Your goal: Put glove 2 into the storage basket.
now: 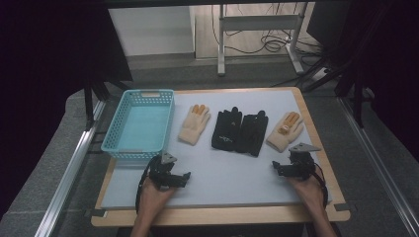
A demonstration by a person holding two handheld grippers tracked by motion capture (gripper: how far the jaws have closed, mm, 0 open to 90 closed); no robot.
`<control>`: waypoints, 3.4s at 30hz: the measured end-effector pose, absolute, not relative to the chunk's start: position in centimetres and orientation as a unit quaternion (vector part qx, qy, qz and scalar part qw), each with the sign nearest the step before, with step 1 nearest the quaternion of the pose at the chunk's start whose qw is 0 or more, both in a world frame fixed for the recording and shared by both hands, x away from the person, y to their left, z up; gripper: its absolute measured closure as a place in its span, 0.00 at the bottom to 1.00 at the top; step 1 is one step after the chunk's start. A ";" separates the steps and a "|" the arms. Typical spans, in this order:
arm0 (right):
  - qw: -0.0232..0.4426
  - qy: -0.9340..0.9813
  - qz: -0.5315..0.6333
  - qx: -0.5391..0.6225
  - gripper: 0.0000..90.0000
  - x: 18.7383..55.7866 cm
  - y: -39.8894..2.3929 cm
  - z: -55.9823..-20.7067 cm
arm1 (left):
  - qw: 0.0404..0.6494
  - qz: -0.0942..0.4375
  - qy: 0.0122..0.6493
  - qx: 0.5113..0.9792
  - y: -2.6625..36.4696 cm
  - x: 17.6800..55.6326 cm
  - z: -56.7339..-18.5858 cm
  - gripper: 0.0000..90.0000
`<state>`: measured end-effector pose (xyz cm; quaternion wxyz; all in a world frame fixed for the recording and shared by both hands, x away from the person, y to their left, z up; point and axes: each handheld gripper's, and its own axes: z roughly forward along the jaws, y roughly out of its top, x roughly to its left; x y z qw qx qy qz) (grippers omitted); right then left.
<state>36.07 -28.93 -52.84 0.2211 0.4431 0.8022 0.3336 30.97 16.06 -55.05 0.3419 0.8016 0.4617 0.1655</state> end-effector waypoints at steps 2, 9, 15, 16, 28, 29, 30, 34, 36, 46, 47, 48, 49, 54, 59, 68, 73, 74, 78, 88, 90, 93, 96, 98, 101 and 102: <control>0.224 0.802 0.333 0.442 0.17 36.0 -28.9 -52.8 | 0.342 0.166 0.462 0.801 16.1 31.0 -55.0 0.05; 0.225 0.805 0.348 0.425 0.19 36.1 -28.4 -51.8 | 0.342 0.166 0.462 0.801 16.1 31.0 -55.0 0.05; 0.203 0.813 0.350 0.419 0.19 37.0 -27.6 -51.1 | 0.342 0.167 0.462 0.801 16.1 31.0 -55.0 0.05; 0.197 0.813 0.353 0.419 0.19 37.3 -27.4 -51.0 | 0.342 0.167 0.462 0.801 16.1 31.0 -55.0 0.05; 0.178 0.822 0.371 0.394 0.38 42.0 -24.9 -48.6 | 0.342 0.167 0.462 0.801 16.1 30.9 -55.0 0.05; 0.178 0.822 0.371 0.394 0.38 42.0 -24.9 -48.6 | 0.342 0.167 0.462 0.801 16.1 30.9 -55.0 0.05; 0.179 0.826 0.367 0.389 0.45 43.1 -24.1 -48.3 | 0.342 0.167 0.462 0.801 16.1 30.9 -55.0 0.05; 0.181 0.831 0.356 0.388 0.53 45.2 -22.9 -48.3 | 0.343 0.167 0.462 0.801 16.1 30.9 -55.0 0.05; 0.181 0.833 0.347 0.390 0.57 46.2 -22.3 -48.5 | 0.343 0.167 0.462 0.801 16.1 30.9 -55.0 0.05; 0.185 0.840 0.307 0.407 0.37 49.8 -20.1 -50.9 | 0.343 0.167 0.462 0.801 16.1 30.9 -55.0 0.05; 0.184 0.844 0.297 0.408 0.38 50.0 -20.0 -51.2 | 0.343 0.167 0.463 0.800 16.1 30.9 -55.0 0.05; 0.185 0.844 0.294 0.408 0.41 50.1 -19.9 -51.3 | 0.343 0.167 0.463 0.800 16.1 30.9 -55.0 0.05; 0.185 0.842 0.298 0.410 0.48 50.1 -19.9 -51.3 | 0.341 0.167 0.461 0.802 16.1 30.9 -55.0 0.05; 0.156 0.836 0.326 0.413 0.79 49.7 -20.1 -51.6 | 0.341 0.167 0.461 0.802 16.1 30.9 -55.0 0.05; 0.132 0.835 0.341 0.412 0.92 49.7 -20.4 -51.5 | 0.341 0.167 0.461 0.802 16.1 30.9 -55.0 0.05; 0.131 0.823 0.386 0.396 0.92 46.8 -21.0 -47.3 | 0.341 0.166 0.462 0.802 16.1 30.9 -55.0 0.05; 0.117 0.824 0.415 0.367 0.92 43.2 -20.6 -45.0 | 0.340 0.167 0.461 0.802 16.1 30.9 -55.0 0.05; 0.117 0.824 0.415 0.367 0.92 43.2 -20.6 -45.0 | 0.340 0.166 0.461 0.802 16.1 30.9 -55.0 0.05; 0.104 0.834 0.420 0.342 0.92 39.8 -19.8 -44.6 | 0.341 0.167 0.461 0.802 16.1 30.9 -55.0 0.05; 0.058 0.863 0.403 0.298 0.91 34.0 -17.6 -48.2 | 0.344 0.168 0.464 0.798 16.0 30.9 -55.1 0.05; 0.053 0.873 0.386 0.295 0.85 33.4 -17.4 -50.0 | 0.343 0.167 0.463 0.800 16.1 30.9 -55.0 0.05; 0.058 0.865 0.396 0.301 0.70 33.6 -17.8 -50.2 | 0.343 0.168 0.463 0.800 16.1 30.9 -55.0 0.05; 0.082 0.858 0.404 0.307 0.67 34.9 -18.4 -49.0 | 0.343 0.168 0.463 0.800 16.1 30.9 -55.0 0.05; 0.090 0.855 0.403 0.314 0.67 36.0 -18.6 -48.6 | 0.343 0.167 0.463 0.800 16.1 30.9 -55.0 0.05; 0.093 0.849 0.404 0.328 0.69 38.2 -18.7 -48.4 | 0.342 0.167 0.463 0.800 16.1 30.9 -55.0 0.05; 0.096 0.848 0.404 0.330 0.70 38.9 -18.7 -48.4 | 0.343 0.167 0.463 0.800 16.1 30.9 -55.0 0.05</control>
